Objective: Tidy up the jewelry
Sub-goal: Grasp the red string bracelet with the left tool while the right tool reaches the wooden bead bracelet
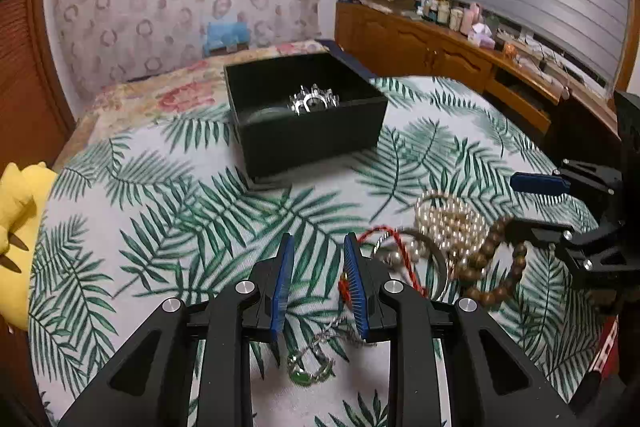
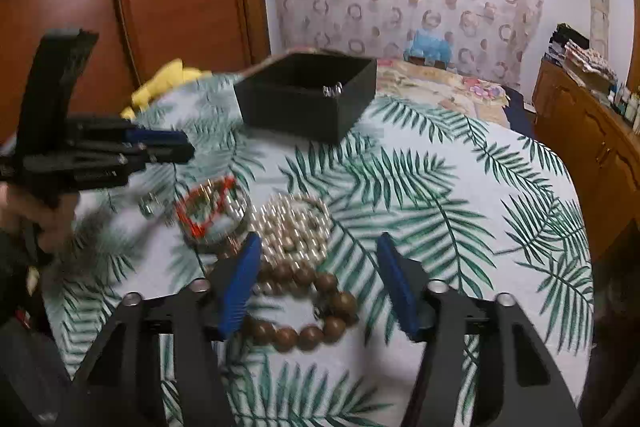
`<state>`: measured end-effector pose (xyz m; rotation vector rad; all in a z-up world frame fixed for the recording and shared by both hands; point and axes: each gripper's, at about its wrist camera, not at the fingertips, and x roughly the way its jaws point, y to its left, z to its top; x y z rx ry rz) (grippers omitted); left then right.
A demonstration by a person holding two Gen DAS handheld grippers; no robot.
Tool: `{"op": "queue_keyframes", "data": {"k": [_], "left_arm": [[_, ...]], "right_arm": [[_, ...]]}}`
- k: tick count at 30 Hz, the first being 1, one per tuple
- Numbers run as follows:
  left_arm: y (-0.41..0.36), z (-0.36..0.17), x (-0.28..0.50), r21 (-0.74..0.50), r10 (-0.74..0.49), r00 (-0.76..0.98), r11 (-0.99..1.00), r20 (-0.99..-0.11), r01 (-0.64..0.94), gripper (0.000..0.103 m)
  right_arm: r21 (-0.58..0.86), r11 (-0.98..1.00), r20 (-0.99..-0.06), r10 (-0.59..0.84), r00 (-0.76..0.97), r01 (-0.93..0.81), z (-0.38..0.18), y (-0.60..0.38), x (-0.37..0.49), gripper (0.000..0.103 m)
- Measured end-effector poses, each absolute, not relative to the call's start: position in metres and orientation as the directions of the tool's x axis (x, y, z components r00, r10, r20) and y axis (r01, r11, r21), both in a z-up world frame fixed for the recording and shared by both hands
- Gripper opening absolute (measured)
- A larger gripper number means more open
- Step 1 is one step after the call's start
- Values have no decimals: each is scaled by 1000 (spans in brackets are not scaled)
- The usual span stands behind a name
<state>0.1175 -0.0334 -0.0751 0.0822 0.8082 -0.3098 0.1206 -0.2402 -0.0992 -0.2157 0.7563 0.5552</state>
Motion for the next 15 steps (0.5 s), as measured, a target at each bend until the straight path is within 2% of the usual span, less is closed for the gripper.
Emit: {"op": "queue_keyframes", "data": {"k": [2,5,15], "left_arm": [[-33,-79,117,-54,-249,638,950,-729,309,24],[-36,-82,119,-69,-268,616,943,-741,327,24],[-44,-94,129,-48,-255,575,936,-778,349,21]], "right_arm": [[14,835,-719,392,575,-551,-104,-243,122,47],[11,834,-733,381,563,-551,-109,-246,121,44],[-12,833,-759,352,548,-553,-121,-243,123,44]]}}
